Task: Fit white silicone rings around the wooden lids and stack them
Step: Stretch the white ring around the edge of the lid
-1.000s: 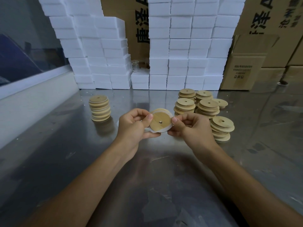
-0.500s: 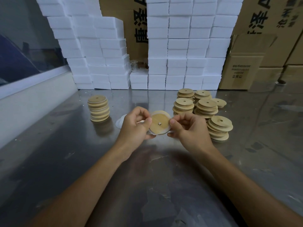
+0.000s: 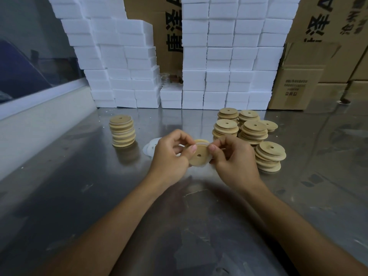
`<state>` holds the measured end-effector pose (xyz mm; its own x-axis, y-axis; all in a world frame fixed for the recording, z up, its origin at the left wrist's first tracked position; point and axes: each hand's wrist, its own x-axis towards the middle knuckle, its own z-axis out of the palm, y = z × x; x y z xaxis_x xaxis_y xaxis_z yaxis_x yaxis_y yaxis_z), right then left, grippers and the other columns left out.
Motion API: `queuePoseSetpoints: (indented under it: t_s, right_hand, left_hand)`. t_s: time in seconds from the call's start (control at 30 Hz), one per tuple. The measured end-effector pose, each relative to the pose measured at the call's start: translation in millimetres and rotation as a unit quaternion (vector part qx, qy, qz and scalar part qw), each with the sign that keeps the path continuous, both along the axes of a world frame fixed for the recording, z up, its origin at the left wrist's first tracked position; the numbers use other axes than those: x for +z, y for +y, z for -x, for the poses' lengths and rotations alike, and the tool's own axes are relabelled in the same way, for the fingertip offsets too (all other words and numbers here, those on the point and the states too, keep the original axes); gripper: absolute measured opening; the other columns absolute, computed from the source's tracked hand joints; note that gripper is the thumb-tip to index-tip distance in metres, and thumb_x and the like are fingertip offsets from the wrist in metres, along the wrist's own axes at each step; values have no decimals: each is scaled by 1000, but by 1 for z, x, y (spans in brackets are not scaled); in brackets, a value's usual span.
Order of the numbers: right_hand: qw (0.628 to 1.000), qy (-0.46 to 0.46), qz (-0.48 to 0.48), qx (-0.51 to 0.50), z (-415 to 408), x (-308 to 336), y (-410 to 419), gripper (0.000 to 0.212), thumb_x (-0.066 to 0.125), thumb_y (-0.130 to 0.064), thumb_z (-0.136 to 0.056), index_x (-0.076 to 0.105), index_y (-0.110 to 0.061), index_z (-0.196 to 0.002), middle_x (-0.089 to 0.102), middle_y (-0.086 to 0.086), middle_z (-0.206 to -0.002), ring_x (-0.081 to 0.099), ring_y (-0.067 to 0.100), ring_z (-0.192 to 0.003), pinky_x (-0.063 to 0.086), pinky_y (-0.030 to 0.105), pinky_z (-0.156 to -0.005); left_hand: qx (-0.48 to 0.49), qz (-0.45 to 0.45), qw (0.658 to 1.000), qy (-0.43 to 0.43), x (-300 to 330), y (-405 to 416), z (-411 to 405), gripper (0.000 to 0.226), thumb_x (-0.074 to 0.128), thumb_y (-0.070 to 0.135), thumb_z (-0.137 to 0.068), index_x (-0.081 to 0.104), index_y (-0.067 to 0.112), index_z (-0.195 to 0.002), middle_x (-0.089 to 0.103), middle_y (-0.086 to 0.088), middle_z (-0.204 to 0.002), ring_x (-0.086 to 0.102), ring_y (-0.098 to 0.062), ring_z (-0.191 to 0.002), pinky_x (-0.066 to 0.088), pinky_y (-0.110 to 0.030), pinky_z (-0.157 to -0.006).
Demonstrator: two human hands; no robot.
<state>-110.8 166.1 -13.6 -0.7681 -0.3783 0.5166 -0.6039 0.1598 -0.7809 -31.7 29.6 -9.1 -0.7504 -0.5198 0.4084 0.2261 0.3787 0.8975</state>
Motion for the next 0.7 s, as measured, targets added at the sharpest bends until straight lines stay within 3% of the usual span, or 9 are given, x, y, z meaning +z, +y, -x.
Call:
queuePoseSetpoints:
  t_s: [0.17, 0.3, 0.5, 0.7]
  right_hand:
    - [999, -27, -8, 18, 2, 2, 2, 23, 68, -8, -90, 64, -21, -71, 69, 0, -65, 68, 15, -60, 58, 38, -61]
    - [996, -53, 29, 63, 1, 2, 3, 11, 69, -11, -90, 69, -15, -80, 72, 0, -71, 67, 6, -62, 50, 17, -58]
    - [995, -72, 27, 67, 3, 2, 2, 16, 66, -5, -91, 67, -14, -77, 71, 4, -70, 65, 6, -60, 49, 18, -59]
    - [993, -81, 54, 67, 2, 5, 4, 15, 65, 1, -90, 67, -7, -77, 69, 6, -68, 62, 1, -56, 46, 10, -55]
  left_hand:
    - [-4, -18, 1000, -9, 2, -1, -1, 25, 68, 1, -87, 61, 23, -77, 69, -8, -91, 70, -28, -87, 58, -56, -75]
    - [0, -88, 996, -8, 4, -2, -2, 20, 65, -1, -88, 61, 16, -78, 68, -13, -91, 71, -28, -85, 61, -52, -66]
    - [-12, -145, 989, -16, 7, 0, -2, 18, 65, -2, -88, 61, 12, -78, 68, -8, -87, 70, -16, -78, 61, -39, -60]
    - [-23, -178, 984, -19, 9, -1, -2, 14, 65, 0, -90, 61, 10, -81, 70, -11, -88, 71, -22, -84, 60, -37, -60]
